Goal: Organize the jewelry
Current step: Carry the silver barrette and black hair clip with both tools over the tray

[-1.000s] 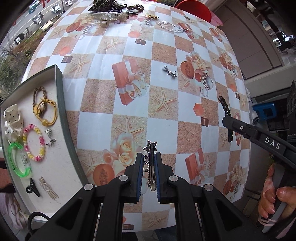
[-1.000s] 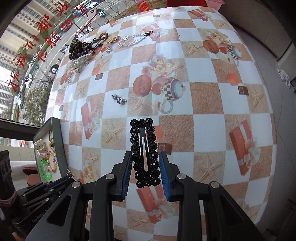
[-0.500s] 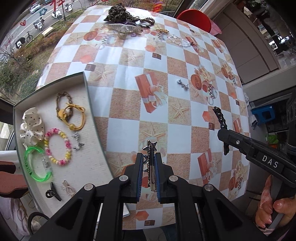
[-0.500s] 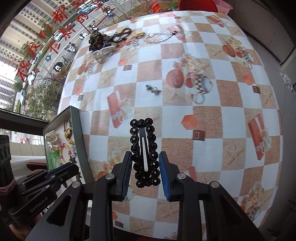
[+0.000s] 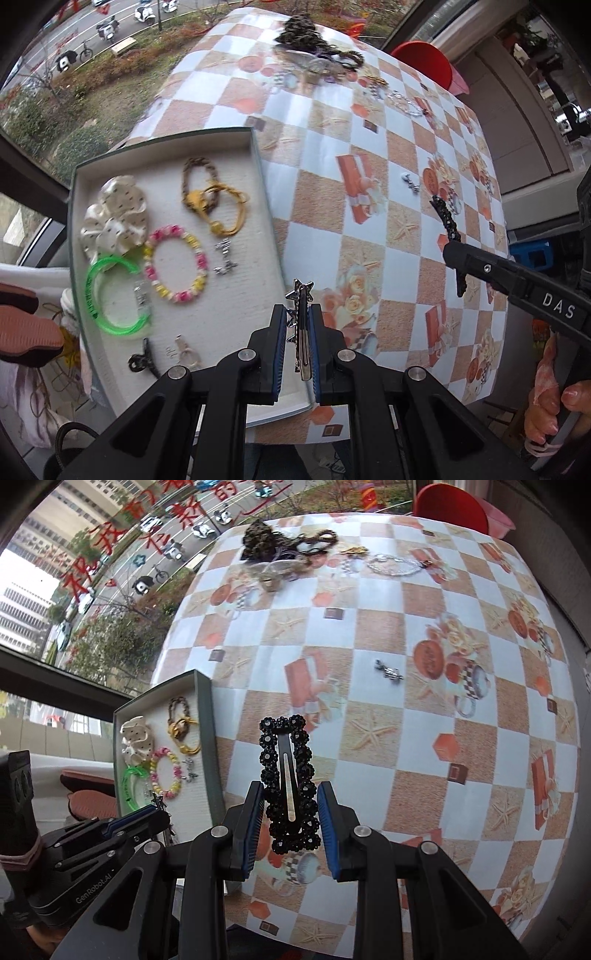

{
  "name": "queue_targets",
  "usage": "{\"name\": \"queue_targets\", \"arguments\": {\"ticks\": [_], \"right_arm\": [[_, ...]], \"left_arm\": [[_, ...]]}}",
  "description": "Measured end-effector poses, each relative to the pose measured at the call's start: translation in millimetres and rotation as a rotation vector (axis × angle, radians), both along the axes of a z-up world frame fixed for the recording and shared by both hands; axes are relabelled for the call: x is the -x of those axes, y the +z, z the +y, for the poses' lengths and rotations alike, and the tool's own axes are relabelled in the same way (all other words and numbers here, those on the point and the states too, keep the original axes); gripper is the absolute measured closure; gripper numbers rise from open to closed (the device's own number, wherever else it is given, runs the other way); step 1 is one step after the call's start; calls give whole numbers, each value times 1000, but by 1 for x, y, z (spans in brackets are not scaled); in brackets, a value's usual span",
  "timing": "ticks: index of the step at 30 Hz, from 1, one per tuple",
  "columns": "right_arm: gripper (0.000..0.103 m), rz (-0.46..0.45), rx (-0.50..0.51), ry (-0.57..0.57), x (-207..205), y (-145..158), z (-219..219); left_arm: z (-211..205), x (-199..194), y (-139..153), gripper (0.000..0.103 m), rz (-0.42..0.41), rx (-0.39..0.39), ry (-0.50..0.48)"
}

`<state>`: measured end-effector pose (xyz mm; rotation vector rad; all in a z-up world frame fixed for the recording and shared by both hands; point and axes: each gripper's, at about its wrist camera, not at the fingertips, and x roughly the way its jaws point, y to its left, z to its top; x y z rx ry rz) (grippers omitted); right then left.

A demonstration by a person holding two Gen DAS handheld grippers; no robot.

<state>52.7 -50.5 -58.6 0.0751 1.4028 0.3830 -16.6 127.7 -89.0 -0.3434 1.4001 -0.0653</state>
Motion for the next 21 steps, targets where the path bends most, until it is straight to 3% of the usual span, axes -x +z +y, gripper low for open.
{"name": "queue_targets", "arguments": {"ticks": [11,21], "right_arm": [[71,41,-20,177,7,-10,71],[71,133,-30,305,25,-39,123]], "left_arm": [[52,32,-15,87,53,-14,122],[57,52,-43,87,117,-35,117]]}}
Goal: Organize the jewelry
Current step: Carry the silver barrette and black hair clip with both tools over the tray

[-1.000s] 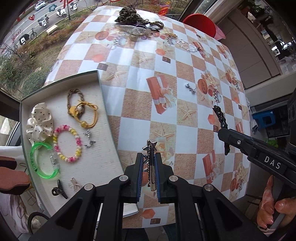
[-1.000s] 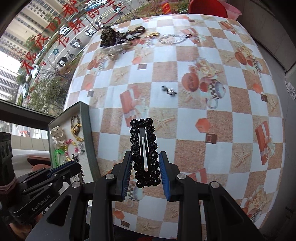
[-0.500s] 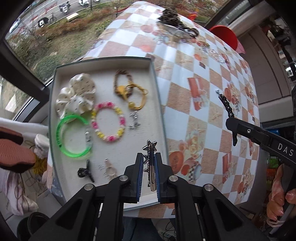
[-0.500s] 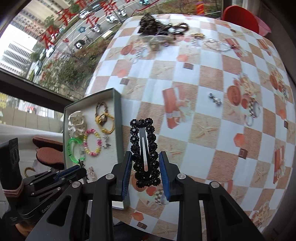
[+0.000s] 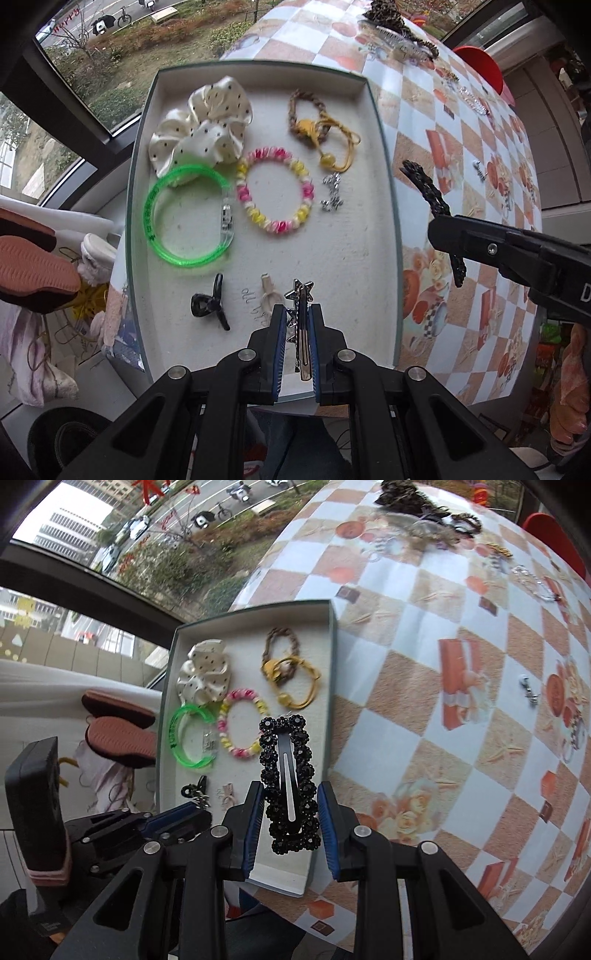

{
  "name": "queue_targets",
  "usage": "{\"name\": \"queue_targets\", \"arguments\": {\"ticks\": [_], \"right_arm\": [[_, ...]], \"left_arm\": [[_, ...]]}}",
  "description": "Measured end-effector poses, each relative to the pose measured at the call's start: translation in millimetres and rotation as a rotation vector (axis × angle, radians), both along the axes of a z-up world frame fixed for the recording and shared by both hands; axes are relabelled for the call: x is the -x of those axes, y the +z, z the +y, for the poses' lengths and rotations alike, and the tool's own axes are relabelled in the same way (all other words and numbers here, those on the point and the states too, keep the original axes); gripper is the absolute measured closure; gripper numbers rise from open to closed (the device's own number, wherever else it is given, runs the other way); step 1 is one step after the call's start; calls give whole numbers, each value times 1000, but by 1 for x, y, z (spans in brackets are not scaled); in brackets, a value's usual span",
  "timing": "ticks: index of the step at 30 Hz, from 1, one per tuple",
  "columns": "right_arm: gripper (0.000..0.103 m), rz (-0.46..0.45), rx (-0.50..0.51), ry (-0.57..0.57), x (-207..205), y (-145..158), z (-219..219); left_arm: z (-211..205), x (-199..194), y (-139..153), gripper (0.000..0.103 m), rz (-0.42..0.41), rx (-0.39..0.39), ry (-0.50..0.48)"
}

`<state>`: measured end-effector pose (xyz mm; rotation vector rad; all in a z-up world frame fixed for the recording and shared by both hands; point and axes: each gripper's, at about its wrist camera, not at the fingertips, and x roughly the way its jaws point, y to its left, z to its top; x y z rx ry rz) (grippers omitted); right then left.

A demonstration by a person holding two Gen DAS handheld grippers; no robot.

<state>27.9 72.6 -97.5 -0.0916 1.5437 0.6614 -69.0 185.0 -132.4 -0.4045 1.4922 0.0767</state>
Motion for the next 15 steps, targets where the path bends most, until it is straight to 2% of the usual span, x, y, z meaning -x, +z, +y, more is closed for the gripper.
{"name": "queue_targets", "arguments": {"ticks": [7,15], "right_arm": [[71,74,17,14,8,-27,16],[71,109,53,23,13,-50,28]], "left_arm": [[1,8,-20,87,31,-4,16],[2,11,-37,87,41,-9,24]]}}
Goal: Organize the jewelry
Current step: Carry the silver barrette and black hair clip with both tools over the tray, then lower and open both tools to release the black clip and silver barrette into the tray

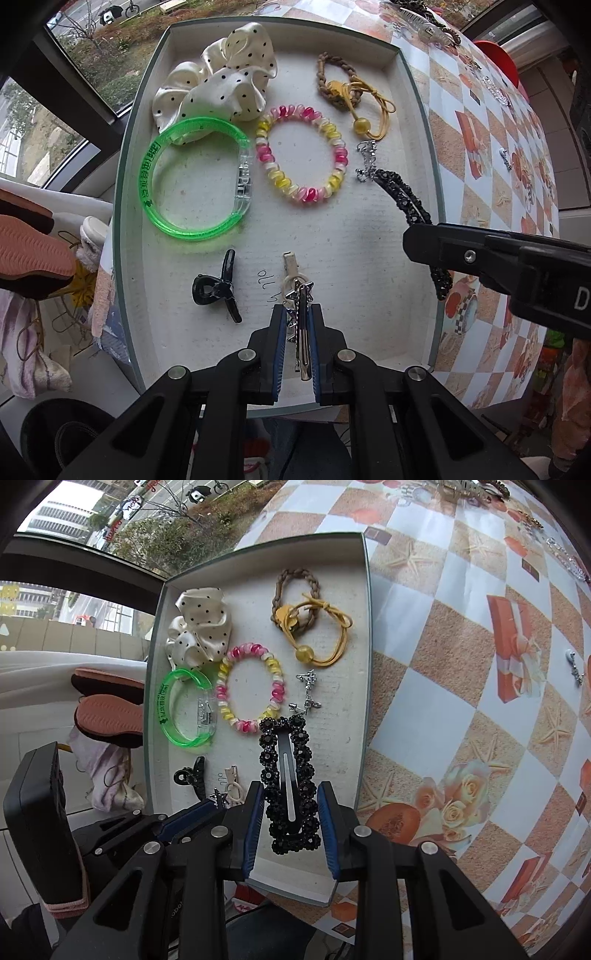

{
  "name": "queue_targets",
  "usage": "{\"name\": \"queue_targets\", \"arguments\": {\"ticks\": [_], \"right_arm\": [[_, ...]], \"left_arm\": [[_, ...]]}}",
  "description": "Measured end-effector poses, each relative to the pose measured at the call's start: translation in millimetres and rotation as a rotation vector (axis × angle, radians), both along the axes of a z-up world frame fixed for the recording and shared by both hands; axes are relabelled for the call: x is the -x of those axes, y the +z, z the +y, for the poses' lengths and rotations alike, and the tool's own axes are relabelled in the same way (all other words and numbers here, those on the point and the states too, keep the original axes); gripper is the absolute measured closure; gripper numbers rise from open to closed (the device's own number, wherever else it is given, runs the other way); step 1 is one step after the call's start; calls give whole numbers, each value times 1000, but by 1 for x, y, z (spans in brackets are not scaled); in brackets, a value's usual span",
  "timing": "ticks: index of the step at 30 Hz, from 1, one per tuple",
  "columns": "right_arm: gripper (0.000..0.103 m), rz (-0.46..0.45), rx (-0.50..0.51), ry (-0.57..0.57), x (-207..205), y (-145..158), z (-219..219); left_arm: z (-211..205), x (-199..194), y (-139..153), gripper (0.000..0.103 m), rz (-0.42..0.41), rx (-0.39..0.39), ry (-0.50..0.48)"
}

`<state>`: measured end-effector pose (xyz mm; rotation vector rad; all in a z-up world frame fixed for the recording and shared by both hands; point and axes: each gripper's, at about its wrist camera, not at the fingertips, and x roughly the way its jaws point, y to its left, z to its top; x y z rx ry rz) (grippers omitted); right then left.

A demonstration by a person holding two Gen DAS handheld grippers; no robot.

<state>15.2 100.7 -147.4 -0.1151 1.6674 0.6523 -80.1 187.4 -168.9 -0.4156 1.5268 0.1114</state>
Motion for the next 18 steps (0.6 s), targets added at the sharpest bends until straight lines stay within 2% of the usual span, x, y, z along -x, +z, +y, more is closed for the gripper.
{"name": "queue_targets", "arguments": {"ticks": [14,18], "right_arm": [[71,30,68,0,7,-41,19],[70,24,65,1,10,-43,22]], "left_arm": [[2,6,-12,87,-14,-1,-5],[0,7,-14,87,-6,-3,-5]]}}
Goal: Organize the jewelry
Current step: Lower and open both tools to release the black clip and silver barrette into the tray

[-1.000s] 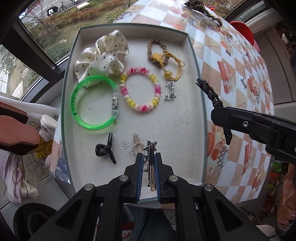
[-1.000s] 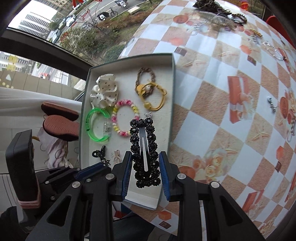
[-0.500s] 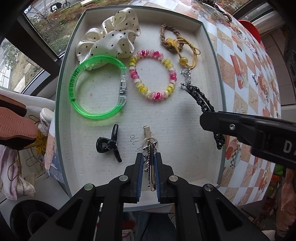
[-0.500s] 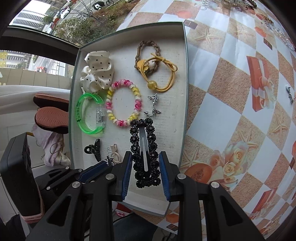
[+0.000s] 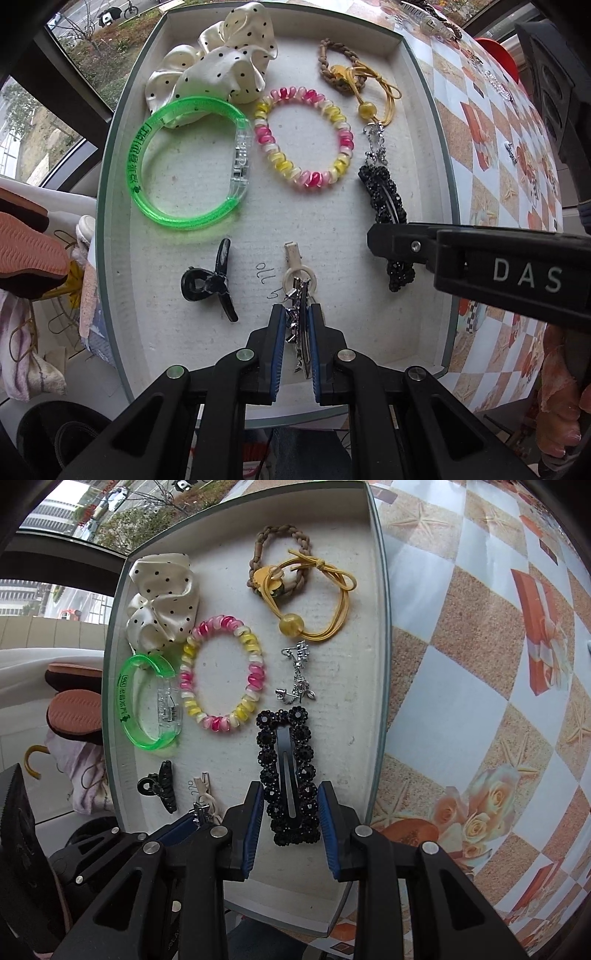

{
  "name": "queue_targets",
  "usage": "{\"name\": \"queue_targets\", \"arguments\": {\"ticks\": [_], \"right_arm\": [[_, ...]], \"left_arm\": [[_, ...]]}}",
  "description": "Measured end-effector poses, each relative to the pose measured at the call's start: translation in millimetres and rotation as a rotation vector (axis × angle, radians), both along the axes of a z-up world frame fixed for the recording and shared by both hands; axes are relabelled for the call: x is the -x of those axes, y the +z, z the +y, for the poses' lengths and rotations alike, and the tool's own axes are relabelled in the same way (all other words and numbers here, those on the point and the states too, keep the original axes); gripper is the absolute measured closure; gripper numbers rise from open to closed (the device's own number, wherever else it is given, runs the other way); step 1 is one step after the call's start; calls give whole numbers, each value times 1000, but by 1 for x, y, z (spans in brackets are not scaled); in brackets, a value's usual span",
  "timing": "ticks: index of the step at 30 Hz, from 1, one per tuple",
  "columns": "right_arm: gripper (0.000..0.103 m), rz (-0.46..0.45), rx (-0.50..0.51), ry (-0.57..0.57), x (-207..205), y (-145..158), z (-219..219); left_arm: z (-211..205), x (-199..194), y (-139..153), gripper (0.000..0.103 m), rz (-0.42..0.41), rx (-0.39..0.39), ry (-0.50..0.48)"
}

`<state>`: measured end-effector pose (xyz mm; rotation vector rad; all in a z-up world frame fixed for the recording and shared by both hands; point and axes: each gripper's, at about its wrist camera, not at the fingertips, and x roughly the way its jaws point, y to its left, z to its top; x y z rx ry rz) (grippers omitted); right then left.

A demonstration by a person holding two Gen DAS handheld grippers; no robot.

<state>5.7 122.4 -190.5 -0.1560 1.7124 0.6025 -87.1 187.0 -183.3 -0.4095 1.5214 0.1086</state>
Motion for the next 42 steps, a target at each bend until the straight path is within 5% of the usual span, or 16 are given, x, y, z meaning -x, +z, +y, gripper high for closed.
{"name": "queue_targets", "arguments": {"ticks": [6,9,15,35,36,38,42], "right_arm": [[68,22,-7,-9,-2,0,3],[55,24,-34,-23,-6,11,-2],[49,-8,-68,-30,-12,40,-11],[44,-62,-17,-77,-22,72,-58],[44,-63,-18,-80,-20,72,-56],[44,-66,-20,-82,-21,73,-56],[44,-74,-22,-82,-23,78,-60]], "left_arm": [[-5,-1,2,87,16,-17,-4],[-5,0,6,87,19,-33,-3],[-3,2,20,87,10,-52,-15],[-18,-6,49,86,11,-93,-89],[-18,-6,50,82,9,-95,-91],[-18,-6,53,0,4,-120,-88],[-18,-9,64,0,-29,-160,-88]]}}
